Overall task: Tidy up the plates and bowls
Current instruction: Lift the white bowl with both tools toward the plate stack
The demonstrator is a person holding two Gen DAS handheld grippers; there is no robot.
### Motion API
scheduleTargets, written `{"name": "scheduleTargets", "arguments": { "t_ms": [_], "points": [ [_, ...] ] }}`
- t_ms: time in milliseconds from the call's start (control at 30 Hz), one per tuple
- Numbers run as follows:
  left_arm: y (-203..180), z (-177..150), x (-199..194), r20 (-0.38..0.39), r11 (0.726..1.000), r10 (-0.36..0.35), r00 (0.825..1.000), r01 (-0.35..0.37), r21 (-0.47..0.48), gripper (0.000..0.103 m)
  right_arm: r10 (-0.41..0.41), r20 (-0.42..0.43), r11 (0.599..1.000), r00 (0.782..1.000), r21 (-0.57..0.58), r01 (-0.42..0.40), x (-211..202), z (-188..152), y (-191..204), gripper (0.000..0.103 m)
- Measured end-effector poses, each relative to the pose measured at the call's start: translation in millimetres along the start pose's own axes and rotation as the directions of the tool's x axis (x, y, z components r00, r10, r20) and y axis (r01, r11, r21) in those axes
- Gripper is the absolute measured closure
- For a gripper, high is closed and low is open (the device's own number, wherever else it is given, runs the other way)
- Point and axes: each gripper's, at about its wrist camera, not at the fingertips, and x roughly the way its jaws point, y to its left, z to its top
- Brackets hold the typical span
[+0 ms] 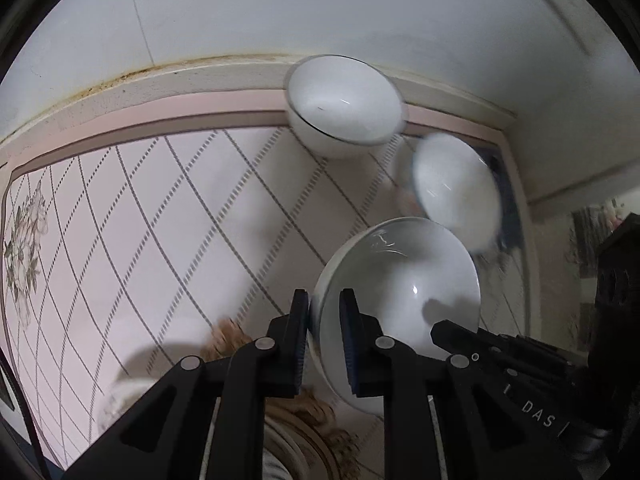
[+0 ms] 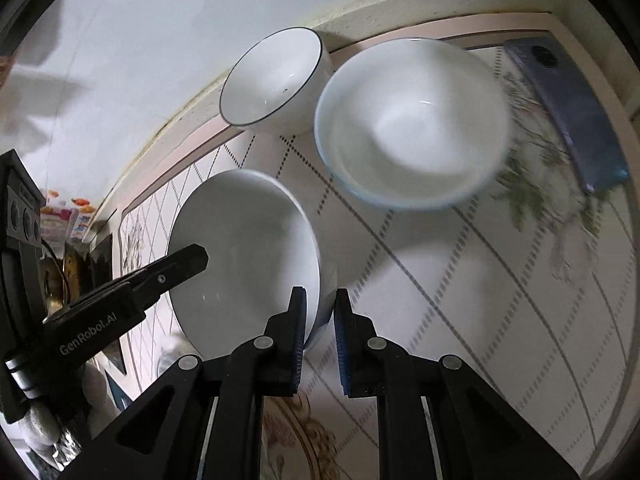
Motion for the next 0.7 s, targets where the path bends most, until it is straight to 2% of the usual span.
{"name": "scheduleTargets", "arguments": {
  "t_ms": [133,300,500,700],
  "points": [
    [-22.3,-26.0,-1.9,-0.017,0.999,-0.016,1.000,0.016,0.033,0.089,-0.010,0.005,1.000,1.000,-0.008,0.010,-23.2,-29.5,-6.0,0.088],
    [-41.9,-64.0,8.8,-0.072,0.997,-0.032,0.997,0.036,0.066,0.089,-0.034,-0.012,0.999,0.999,-0.004,0.034,-48.6,-75.1,-36.8,0.087],
    [-57.5,-91.9,20.6,-0.109,0.994,-0.006,0.994,0.018,0.111,0.089,-0.028,-0.056,0.998,0.998,0.050,0.030,-50.3,-127.9,-69.9,0.087],
    [-59.5,-102.2,34.8,-0.130,0.993,0.014,0.991,0.002,0.118,0.089,-0.025,-0.087,0.997,0.996,0.072,0.031,-40.5,-153.1,-92.6,0.088]
  ]
}}
